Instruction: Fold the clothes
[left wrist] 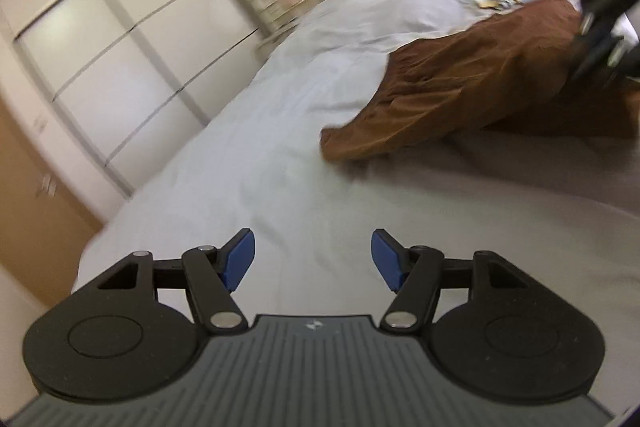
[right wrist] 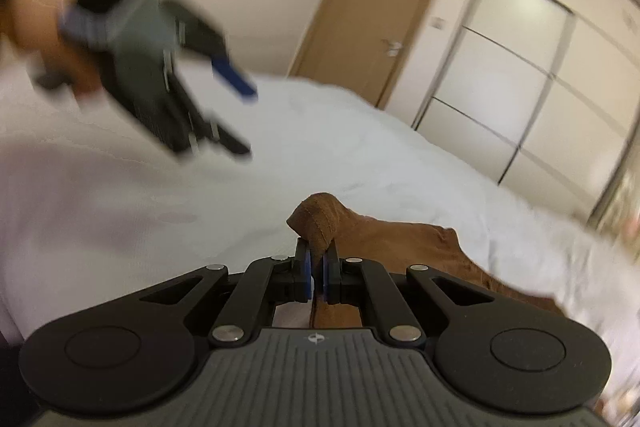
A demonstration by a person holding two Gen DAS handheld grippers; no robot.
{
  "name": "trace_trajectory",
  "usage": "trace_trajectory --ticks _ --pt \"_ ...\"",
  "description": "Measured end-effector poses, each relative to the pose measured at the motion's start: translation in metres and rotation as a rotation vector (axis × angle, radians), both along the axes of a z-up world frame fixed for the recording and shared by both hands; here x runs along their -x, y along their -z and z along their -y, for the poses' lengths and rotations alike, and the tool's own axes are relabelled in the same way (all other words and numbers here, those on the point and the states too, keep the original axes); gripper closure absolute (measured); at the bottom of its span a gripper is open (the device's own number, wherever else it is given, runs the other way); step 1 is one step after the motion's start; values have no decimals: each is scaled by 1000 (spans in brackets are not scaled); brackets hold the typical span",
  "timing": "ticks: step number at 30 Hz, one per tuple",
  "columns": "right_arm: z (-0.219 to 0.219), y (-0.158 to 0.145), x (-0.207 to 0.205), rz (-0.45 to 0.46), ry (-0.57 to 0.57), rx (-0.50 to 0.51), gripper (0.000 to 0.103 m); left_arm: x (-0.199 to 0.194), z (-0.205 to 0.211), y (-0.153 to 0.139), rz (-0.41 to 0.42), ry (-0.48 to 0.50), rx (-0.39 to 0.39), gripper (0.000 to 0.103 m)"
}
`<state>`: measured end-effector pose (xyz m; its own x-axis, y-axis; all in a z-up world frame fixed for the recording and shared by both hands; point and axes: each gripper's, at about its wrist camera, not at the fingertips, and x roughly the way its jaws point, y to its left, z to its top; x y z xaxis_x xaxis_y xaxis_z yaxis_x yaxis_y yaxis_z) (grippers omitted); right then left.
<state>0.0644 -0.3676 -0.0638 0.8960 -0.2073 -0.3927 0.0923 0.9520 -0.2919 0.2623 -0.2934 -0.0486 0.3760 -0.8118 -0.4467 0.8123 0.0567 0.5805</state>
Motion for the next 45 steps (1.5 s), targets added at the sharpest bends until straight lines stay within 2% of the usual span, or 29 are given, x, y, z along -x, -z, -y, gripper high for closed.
trace_trajectory --ticks 2,5,8,10,13,15,16,17,18,20,22,25,29,32,35,37,40,43,45 --pt "18 -10 12 36 7 -66 99 -6 36 6 45 68 -15 43" --pt "44 -21 29 76 9 -153 99 -12 91 26 155 165 -87 43" --pt "59 -27 33 101 -10 -187 99 -18 134 51 276 262 -172 45" --pt "72 -31 42 113 -25 -207 99 -22 155 66 363 316 -204 50" --pt "87 -31 48 127 -59 -230 99 -27 178 82 480 396 -265 66" --pt "95 -30 52 139 -78 -246 99 -28 187 87 532 438 -314 88" --pt "100 -29 54 144 -84 -262 99 -27 191 88 548 451 -339 93" --pt "104 -28 55 148 -89 -280 99 -26 194 86 552 452 -361 99" --pt "108 -27 57 151 -93 -304 99 -24 197 80 550 444 -377 101" --pt "118 -28 65 165 -95 -365 99 -18 203 63 541 420 -386 102" --pt "132 -31 79 201 -80 -471 99 -6 211 38 532 402 -377 102" --pt "163 -42 113 289 -23 -580 99 21 232 2 539 401 -360 102" --pt "206 -58 167 417 92 -665 99 66 284 -23 545 430 -329 102" --pt "240 -58 206 497 214 -707 99 95 336 -21 525 432 -328 102" --pt "278 -44 237 531 342 -761 99 117 385 -12 477 414 -336 102" --pt "303 -30 249 534 413 -805 99 127 415 -2 433 392 -340 102" --pt "334 -6 256 515 520 -827 99 138 454 20 349 327 -358 95" --pt "347 18 266 479 603 -862 99 140 471 37 286 255 -351 93" --pt "353 33 274 454 655 -890 98 144 460 41 255 236 -340 92"
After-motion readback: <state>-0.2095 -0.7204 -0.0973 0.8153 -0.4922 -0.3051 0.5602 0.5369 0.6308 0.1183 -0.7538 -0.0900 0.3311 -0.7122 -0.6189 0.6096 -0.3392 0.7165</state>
